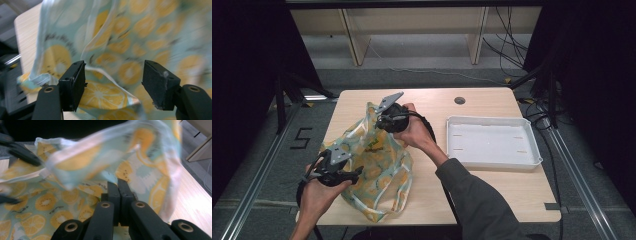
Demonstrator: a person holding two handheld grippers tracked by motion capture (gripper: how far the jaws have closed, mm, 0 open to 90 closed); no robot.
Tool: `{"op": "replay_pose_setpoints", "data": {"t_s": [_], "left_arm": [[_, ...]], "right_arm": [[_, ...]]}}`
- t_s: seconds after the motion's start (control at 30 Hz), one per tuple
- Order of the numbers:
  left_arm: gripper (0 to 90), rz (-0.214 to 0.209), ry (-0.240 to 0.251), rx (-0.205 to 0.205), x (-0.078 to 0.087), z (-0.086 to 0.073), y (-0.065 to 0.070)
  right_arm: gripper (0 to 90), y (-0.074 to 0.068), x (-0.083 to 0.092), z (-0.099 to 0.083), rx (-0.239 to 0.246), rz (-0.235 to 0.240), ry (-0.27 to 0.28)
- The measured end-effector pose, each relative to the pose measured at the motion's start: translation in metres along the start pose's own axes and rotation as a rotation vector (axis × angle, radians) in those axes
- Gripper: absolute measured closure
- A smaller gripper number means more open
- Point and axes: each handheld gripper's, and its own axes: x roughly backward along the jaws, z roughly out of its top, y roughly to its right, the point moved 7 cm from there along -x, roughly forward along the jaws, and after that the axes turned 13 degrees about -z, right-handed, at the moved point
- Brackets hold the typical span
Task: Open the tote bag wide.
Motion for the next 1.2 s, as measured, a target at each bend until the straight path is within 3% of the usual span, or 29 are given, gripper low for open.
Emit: {"op": "replay_pose_setpoints", "data": {"t_s": [0.03,0.07,0.1,0.13,0.17,0.2,0.23,0.27,0.33,0.37,0.4,0.47,0.5,0.57,0.6,0.63,0.67,0.73,0.77,0.8,0.83,0.87,0.9,1.03,1.1,1.2], "left_arm": [[35.6,0.000,-0.010,-0.011,-0.006,-0.002,-0.001],[42.3,0.004,-0.031,-0.053,-0.009,-0.004,-0.002],[56.0,0.033,-0.057,-0.103,-0.010,-0.006,-0.004],[75.1,0.046,-0.056,-0.113,-0.008,-0.006,-0.007],[75.1,0.046,-0.037,-0.113,-0.005,-0.005,-0.011],[85.0,0.059,-0.004,-0.080,0.007,-0.004,-0.023],[88.1,0.059,-0.004,-0.080,0.007,-0.004,-0.023],[88.1,0.056,0.020,-0.065,0.019,-0.002,-0.034],[89.2,0.006,0.098,-0.004,0.032,0.001,-0.052],[89.2,-0.001,0.130,0.032,0.037,0.002,-0.062],[89.3,0.009,0.193,0.094,0.039,0.005,-0.073],[89.3,-0.011,0.250,0.166,0.039,0.005,-0.092],[89.3,-0.033,0.290,0.230,0.035,0.003,-0.104],[89.3,-0.049,0.285,0.282,0.023,-0.003,-0.119],[89.3,-0.048,0.251,0.288,0.015,-0.008,-0.123],[89.3,-0.055,0.237,0.297,0.007,-0.010,-0.122],[89.2,-0.063,0.174,0.281,-0.006,-0.017,-0.123],[88.0,-0.071,0.119,0.281,-0.021,-0.023,-0.121],[83.4,-0.072,0.149,0.317,-0.030,-0.023,-0.119],[83.4,-0.083,0.139,0.322,-0.034,-0.025,-0.118],[80.2,-0.109,0.089,0.302,-0.037,-0.029,-0.115],[75.1,-0.128,0.122,0.338,-0.042,-0.027,-0.110],[67.8,-0.140,0.129,0.344,-0.041,-0.026,-0.107],[52.1,-0.126,0.191,0.338,-0.012,-0.018,-0.098],[48.7,-0.113,0.236,0.324,0.008,-0.011,-0.091],[46.5,-0.093,0.260,0.273,0.033,-0.005,-0.074]], "right_arm": [[90.0,0.001,0.000,0.000,0.006,0.004,0.005],[90.0,0.001,0.000,-0.001,0.009,0.006,0.001],[90.0,0.001,0.001,-0.002,0.001,0.004,-0.007],[90.0,0.003,0.003,-0.004,0.020,0.004,-0.011],[90.0,0.003,0.003,-0.004,0.020,0.004,-0.011],[90.0,0.006,0.006,-0.006,0.022,0.000,-0.016],[90.0,0.006,0.006,-0.006,0.022,0.000,-0.016],[90.0,0.007,0.007,-0.007,0.025,0.001,-0.017],[90.0,0.012,0.010,-0.011,0.005,0.000,-0.022],[90.0,0.016,0.010,-0.013,0.020,-0.007,-0.024],[90.0,0.016,0.011,-0.015,0.009,0.002,-0.030],[90.0,0.020,0.013,-0.017,0.015,-0.003,-0.034],[90.0,0.019,0.013,-0.019,-0.008,0.005,-0.040],[90.0,0.022,0.013,-0.021,0.000,0.008,-0.041],[90.0,0.022,0.012,-0.021,0.000,0.032,-0.045],[90.0,0.022,0.012,-0.021,0.000,0.032,-0.045],[90.0,0.021,0.011,-0.021,0.000,0.035,-0.036],[90.0,0.017,0.007,-0.021,0.016,0.058,-0.049],[90.0,0.013,0.004,-0.022,0.025,0.079,-0.062],[90.0,0.013,0.004,-0.022,0.025,0.079,-0.062],[90.0,0.010,0.003,-0.021,0.017,0.095,-0.062],[90.0,0.007,0.004,-0.020,0.006,0.114,-0.061],[90.0,0.006,0.005,-0.019,0.005,0.130,-0.048],[90.0,0.007,0.008,-0.015,-0.054,0.170,-0.020],[90.0,0.010,0.010,-0.014,-0.077,0.168,-0.009],[90.0,0.017,0.008,-0.014,-0.115,0.161,0.005]]}}
